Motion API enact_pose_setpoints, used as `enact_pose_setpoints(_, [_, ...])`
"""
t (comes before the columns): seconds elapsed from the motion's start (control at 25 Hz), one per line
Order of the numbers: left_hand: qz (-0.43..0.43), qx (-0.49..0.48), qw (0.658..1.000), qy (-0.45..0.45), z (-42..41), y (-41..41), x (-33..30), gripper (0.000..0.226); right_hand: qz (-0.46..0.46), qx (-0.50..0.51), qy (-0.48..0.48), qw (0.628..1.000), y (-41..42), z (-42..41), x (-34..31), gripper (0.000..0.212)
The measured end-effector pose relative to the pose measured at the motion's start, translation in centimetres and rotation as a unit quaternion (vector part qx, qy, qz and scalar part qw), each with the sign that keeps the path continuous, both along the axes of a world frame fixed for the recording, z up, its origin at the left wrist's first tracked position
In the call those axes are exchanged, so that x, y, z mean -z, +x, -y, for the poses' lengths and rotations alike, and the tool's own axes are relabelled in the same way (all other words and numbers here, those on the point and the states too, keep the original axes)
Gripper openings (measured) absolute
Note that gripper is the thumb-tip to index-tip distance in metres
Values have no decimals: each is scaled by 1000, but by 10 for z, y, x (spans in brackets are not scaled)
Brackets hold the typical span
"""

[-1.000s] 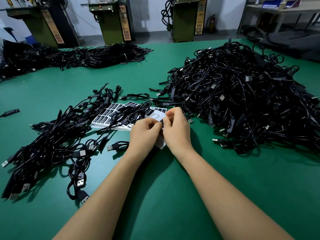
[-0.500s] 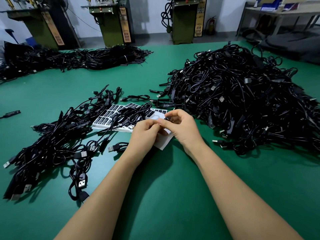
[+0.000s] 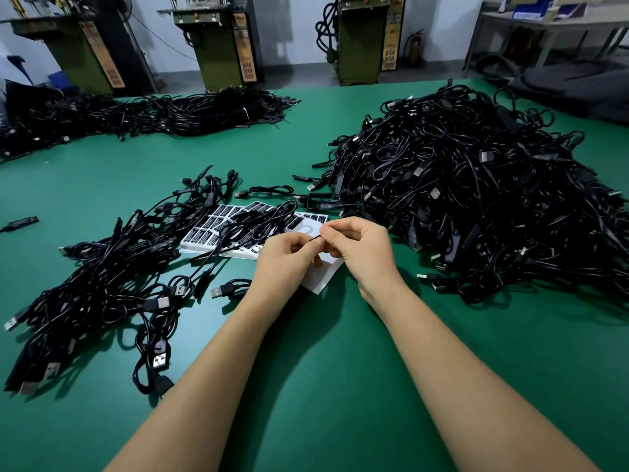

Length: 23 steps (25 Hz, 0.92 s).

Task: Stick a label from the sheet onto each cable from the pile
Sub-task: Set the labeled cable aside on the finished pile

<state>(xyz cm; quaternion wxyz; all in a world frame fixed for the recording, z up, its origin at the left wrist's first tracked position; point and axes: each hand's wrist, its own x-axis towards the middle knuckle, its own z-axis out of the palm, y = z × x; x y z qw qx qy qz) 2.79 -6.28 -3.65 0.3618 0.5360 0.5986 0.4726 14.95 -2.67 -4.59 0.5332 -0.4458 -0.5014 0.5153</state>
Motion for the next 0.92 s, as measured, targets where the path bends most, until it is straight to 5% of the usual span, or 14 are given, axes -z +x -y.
enact_pose_setpoints(0.52, [105, 32, 992, -61, -4, -8, -5, 30, -13, -12, -44, 999, 3, -8, -1, 20])
enact_pose_setpoints(0.6, [98, 38, 993, -62, -3, -12, -10, 26, 41, -6, -28, 999, 1, -8, 2, 23])
enact_pose_setpoints(0.72, [83, 5, 995, -49, -1, -23, -31, 17, 168, -9, 25, 985, -2, -5, 9, 16])
enact_pose_setpoints(0.92, [34, -118, 992, 31, 15, -86, -93, 10, 170, -8, 14, 985, -2, -2, 6, 17])
